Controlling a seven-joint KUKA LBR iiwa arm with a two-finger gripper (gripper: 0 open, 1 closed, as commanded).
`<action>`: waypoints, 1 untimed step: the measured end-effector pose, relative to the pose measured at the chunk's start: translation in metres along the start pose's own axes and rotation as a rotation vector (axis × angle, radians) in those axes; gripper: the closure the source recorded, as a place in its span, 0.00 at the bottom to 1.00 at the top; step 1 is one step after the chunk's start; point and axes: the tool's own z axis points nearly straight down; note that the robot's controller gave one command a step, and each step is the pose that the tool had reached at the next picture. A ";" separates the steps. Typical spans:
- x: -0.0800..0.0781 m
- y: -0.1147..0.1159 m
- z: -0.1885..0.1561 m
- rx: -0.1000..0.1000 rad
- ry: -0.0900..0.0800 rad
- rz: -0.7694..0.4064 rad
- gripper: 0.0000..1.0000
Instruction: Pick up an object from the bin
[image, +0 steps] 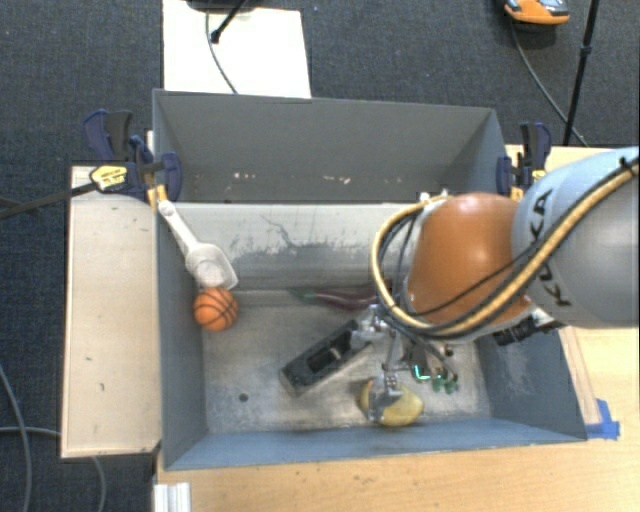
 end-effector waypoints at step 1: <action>-0.002 0.000 -0.003 -0.001 -0.008 0.002 0.00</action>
Offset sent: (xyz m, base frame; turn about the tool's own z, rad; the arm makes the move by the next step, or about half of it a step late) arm 0.0810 0.0055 -0.0971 -0.0023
